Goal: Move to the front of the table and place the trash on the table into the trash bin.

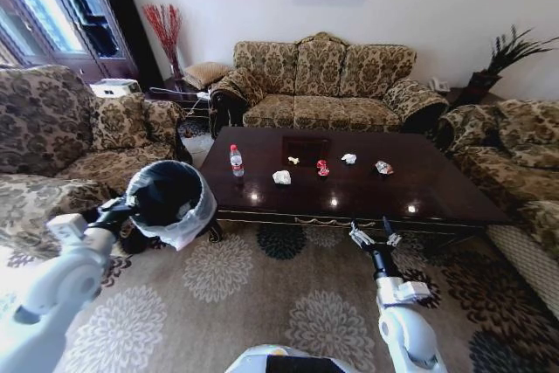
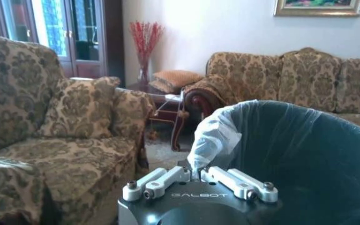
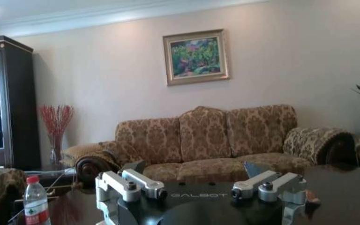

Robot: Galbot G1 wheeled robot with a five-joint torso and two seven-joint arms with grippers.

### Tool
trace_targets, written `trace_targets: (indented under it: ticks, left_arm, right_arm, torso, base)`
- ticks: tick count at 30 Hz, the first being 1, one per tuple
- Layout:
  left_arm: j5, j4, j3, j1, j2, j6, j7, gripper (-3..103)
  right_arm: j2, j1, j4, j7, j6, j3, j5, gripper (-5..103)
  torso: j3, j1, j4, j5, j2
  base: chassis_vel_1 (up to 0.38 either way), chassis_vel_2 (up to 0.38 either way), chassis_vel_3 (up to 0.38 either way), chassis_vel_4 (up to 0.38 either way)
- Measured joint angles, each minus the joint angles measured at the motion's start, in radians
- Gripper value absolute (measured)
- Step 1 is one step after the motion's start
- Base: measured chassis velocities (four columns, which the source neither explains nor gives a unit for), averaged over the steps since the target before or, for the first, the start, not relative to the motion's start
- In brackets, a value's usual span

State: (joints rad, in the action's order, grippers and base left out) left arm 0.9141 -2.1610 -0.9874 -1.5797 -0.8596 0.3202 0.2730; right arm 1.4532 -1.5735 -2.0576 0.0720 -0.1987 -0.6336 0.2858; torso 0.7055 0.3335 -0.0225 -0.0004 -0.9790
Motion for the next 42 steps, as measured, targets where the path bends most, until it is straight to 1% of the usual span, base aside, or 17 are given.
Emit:
trace_targets:
  ticks: [3, 5, 11, 14, 19, 21, 23, 25, 27, 28, 30, 32, 42]
  left_arm:
    - [-0.002, 0.013, 0.020, 0.032, 0.000, -0.002, -0.002, 3]
    - [-0.003, 0.020, 0.032, 0.058, 0.007, -0.003, -0.003, 3]
    - [-0.018, 0.015, 0.053, 0.080, 0.021, -0.002, -0.008, 3]
    - [-0.051, 0.004, 0.073, 0.080, 0.006, -0.008, -0.030, 3]
    - [-0.077, -0.018, 0.079, 0.074, -0.018, -0.018, -0.044, 3]
    - [-0.082, -0.022, 0.063, 0.076, -0.011, -0.028, -0.056, 3]
    - [-0.091, -0.005, 0.040, 0.091, 0.013, -0.045, -0.062, 3]
    - [-0.096, 0.002, 0.034, 0.097, 0.020, -0.052, -0.064, 3]
    - [-0.121, 0.030, 0.026, 0.115, 0.041, -0.071, -0.073, 3]
    - [-0.131, 0.041, 0.026, 0.124, 0.047, -0.076, -0.077, 3]
    - [-0.136, 0.049, 0.029, 0.129, 0.051, -0.079, -0.079, 3]
    - [-0.157, 0.070, 0.044, 0.138, 0.055, -0.097, -0.089, 3]
    - [-0.186, 0.094, 0.058, 0.142, 0.057, -0.135, -0.104, 3]
  right_arm:
    - [-0.004, 0.002, -0.006, -0.005, 0.002, 0.006, -0.006, 100]
    - [-0.018, -0.002, -0.020, -0.004, 0.012, 0.008, -0.016, 100]
    - [-0.030, -0.018, -0.035, 0.019, 0.020, 0.003, -0.016, 100]
    - [-0.036, -0.024, -0.024, 0.021, 0.019, 0.009, -0.017, 100]
    - [-0.041, -0.042, -0.023, 0.020, 0.004, 0.013, -0.030, 100]
    - [-0.040, -0.055, -0.024, 0.017, -0.033, 0.015, -0.030, 100]
    - [-0.037, -0.060, -0.025, 0.017, -0.067, 0.015, -0.031, 100]
    - [-0.037, -0.061, -0.026, 0.018, -0.075, 0.015, -0.031, 100]
    - [-0.036, -0.066, -0.030, 0.043, -0.099, 0.012, -0.023, 100]
    - [-0.035, -0.073, -0.037, 0.060, -0.095, 0.009, -0.021, 100]
    - [-0.034, -0.079, -0.044, 0.068, -0.089, 0.007, -0.022, 100]
    - [-0.030, -0.090, -0.054, 0.075, -0.076, 0.005, -0.031, 100]
    - [-0.029, -0.118, -0.075, 0.088, -0.079, 0.003, -0.041, 100]
  torso:
    - [0.000, 0.000, 0.0000, 0.0007, 0.000]
    - [0.000, 0.000, -0.0002, 0.0005, 0.000]
    - [0.000, 0.000, -0.0001, 0.0005, 0.000]
    - [0.000, 0.000, -0.0001, 0.0006, 0.000]
    - [0.000, 0.000, -0.0003, 0.0002, 0.000]
    - [0.000, 0.000, -0.0001, 0.0003, 0.000]
    - [0.000, 0.000, 0.0000, 0.0008, 0.000]
    - [0.000, 0.000, -0.0002, 0.0008, 0.000]
    - [0.000, 0.000, -0.0003, 0.0003, 0.000]
    - [0.000, 0.000, -0.0002, 0.0002, 0.000]
    - [0.000, 0.000, -0.0003, 0.0002, 0.000]
    - [0.000, 0.000, 0.0000, 0.0003, 0.000]
    - [0.000, 0.000, -0.0002, 0.0004, 0.000]
  base:
    - [0.000, 0.000, 0.000, 0.000]
    - [0.000, 0.000, 0.000, 0.000]
    - [0.000, 0.000, 0.000, 0.000]
    - [0.000, 0.000, 0.000, 0.000]
    - [0.000, 0.000, 0.000, 0.000]
    - [0.000, 0.000, 0.000, 0.000]
    - [0.000, 0.000, 0.000, 0.000]
    - [0.000, 0.000, 0.000, 0.000]
    - [0.000, 0.000, 0.000, 0.000]
    - [0.000, 0.000, 0.000, 0.000]
    - [0.000, 0.000, 0.000, 0.000]
    - [0.000, 0.000, 0.000, 0.000]
    - [-0.002, 0.011, 0.006, -0.004]
